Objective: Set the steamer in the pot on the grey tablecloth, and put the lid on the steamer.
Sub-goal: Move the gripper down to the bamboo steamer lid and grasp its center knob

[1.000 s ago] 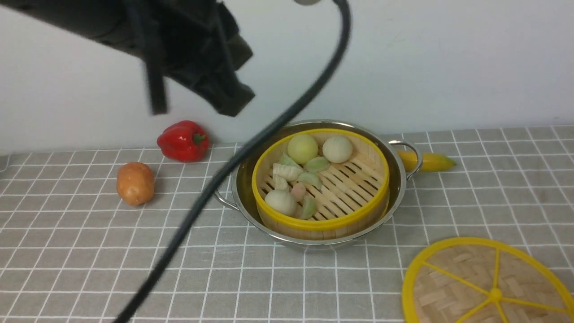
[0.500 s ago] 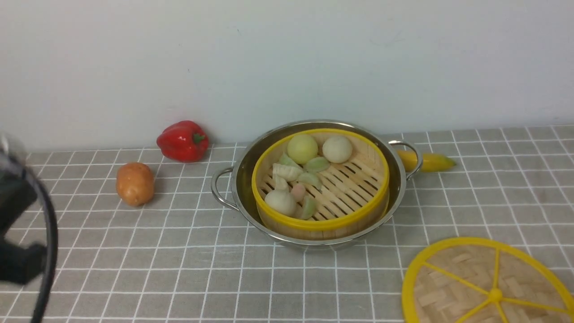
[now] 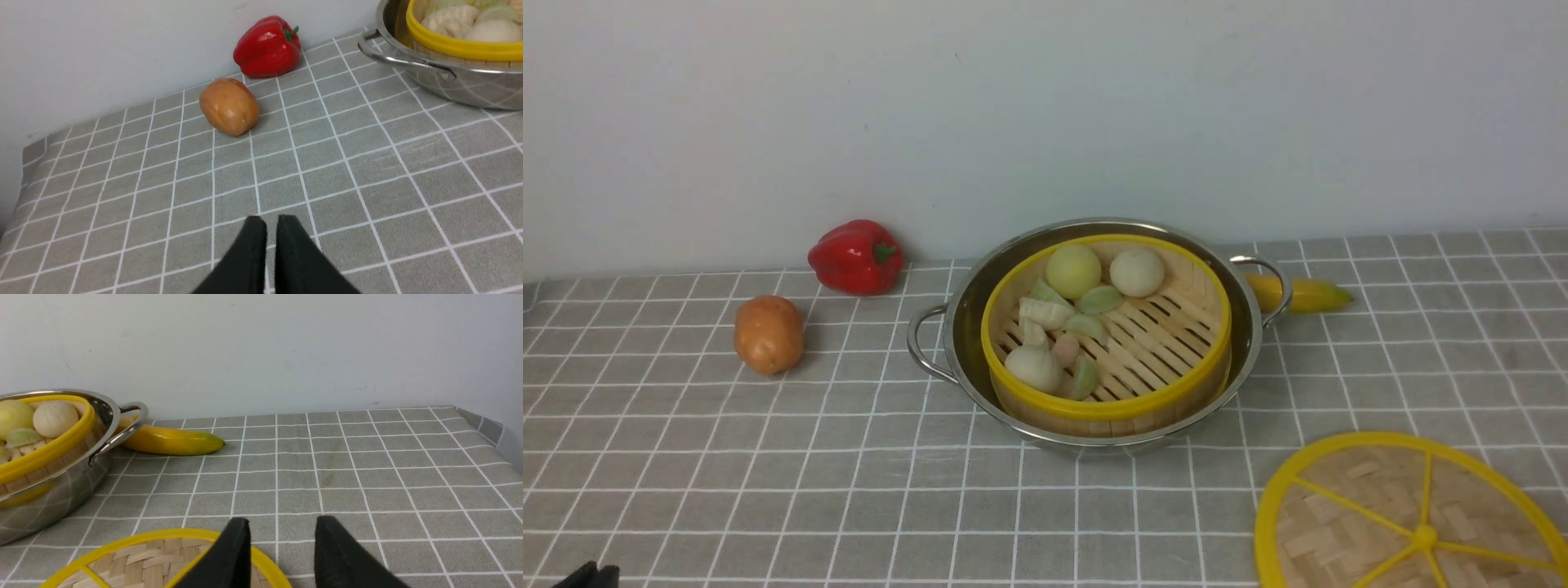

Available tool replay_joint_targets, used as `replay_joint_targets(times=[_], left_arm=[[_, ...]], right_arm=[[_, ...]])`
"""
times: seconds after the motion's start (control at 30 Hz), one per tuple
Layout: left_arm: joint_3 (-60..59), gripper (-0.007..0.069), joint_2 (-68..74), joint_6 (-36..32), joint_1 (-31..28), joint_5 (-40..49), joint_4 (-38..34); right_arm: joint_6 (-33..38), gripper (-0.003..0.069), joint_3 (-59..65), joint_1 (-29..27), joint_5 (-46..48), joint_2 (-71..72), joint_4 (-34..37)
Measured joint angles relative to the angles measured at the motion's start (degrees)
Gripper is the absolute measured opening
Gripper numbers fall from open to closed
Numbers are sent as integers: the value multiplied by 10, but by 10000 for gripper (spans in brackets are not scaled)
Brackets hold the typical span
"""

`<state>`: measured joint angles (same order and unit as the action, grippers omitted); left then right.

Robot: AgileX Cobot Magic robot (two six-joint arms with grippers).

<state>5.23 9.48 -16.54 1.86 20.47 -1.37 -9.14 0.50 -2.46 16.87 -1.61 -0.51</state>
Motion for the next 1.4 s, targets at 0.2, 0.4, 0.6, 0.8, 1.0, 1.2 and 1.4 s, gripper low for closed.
replay_joint_targets(times=[0.2, 0.4, 0.6, 0.8, 1.0, 1.2, 1.4], left_arm=[[-49, 52, -72, 25, 0, -7, 0], [-56, 64, -93, 63, 0, -4, 0], [-56, 75, -94, 75, 0, -1, 0], [-56, 76, -94, 75, 0, 1, 0], [-56, 85, -94, 75, 0, 1, 0], [-56, 96, -94, 75, 0, 1, 0], [-56, 104, -94, 75, 0, 1, 0]], right_arm=[[0, 245, 0, 0, 0, 0, 0], [0, 245, 0, 0, 0, 0, 0], [0, 245, 0, 0, 0, 0, 0], [0, 245, 0, 0, 0, 0, 0], [0, 245, 0, 0, 0, 0, 0], [0, 245, 0, 0, 0, 0, 0], [0, 245, 0, 17, 0, 0, 0]])
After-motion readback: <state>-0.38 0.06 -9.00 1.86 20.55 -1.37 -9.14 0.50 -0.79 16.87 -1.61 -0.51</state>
